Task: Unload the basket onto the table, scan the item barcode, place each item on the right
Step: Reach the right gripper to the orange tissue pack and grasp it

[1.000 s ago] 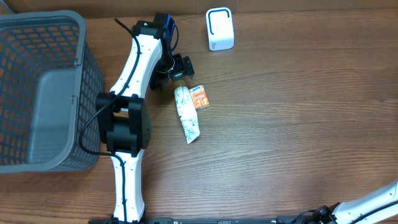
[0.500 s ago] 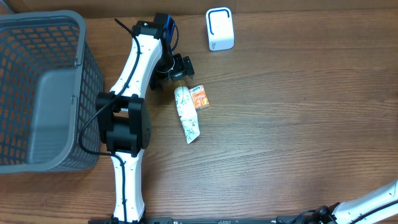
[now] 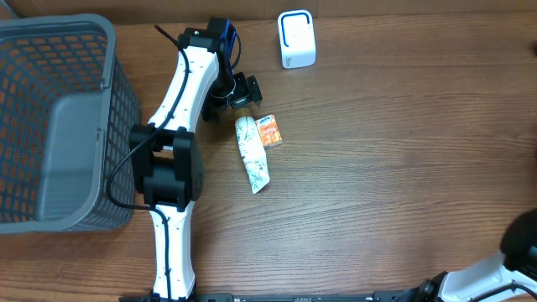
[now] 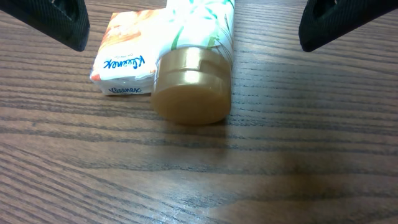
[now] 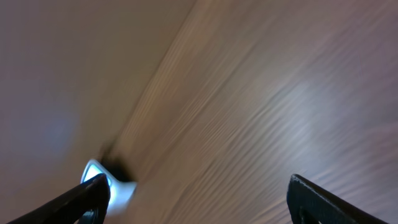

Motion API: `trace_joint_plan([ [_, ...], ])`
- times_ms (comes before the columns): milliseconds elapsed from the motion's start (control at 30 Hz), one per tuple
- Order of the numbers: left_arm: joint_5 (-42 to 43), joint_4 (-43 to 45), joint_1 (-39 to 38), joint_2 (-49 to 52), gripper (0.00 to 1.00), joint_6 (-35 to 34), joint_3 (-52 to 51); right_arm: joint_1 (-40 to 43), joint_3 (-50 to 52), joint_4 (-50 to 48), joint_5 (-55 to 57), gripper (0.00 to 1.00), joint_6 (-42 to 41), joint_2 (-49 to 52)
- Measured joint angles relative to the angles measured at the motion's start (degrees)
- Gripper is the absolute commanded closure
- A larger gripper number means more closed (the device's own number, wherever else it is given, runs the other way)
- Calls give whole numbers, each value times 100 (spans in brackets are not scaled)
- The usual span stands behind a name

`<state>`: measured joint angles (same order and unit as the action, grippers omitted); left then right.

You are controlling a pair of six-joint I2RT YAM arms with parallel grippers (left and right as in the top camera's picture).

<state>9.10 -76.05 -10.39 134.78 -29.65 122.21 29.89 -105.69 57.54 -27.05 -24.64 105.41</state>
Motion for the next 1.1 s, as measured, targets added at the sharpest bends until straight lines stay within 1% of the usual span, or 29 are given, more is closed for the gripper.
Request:
trace_joint_plan([
  [67,0,0,0,0,0,0,0,-509,33,35,-133,8,136,24],
  [200,0,0,0,0,0,0,0,-1856,289,-9,-251,8,619,33],
  [233,0,2,0,0,0,0,0,-2341,437,-22,-214,9,710,48],
  [267,0,0,0,0,0,0,0,-2605,525,-68,-188,10,754,66],
  [333,0,0,0,0,0,0,0,-3213,756,-297,-144,21,817,149],
  [367,-2,2,0,0,0,0,0,-3510,901,-466,-107,33,815,203],
  [400,0,0,0,0,0,0,0,-3757,1008,-597,-101,39,769,267],
  [433,2,0,0,0,0,0,0,-3991,1134,-758,-92,41,708,334],
  [500,-2,2,0,0,0,0,0,-4378,1314,-1139,-61,41,538,507],
  [633,0,2,0,0,0,0,0,-4903,1482,-1589,-42,41,260,901],
  [733,0,0,0,0,0,0,0,-5318,1513,-1869,-33,44,131,1307],
  [800,0,0,0,0,0,0,0,-5565,1515,-2026,44,44,-22,1539],
  [967,0,2,0,0,0,0,0,-5906,1534,-2205,557,44,-385,1827],
  [1033,0,0,0,0,0,0,0,-5923,1534,-2295,710,48,-457,1864],
  [1100,0,0,0,0,0,0,0,-5919,1534,-2310,828,50,-520,1864],
])
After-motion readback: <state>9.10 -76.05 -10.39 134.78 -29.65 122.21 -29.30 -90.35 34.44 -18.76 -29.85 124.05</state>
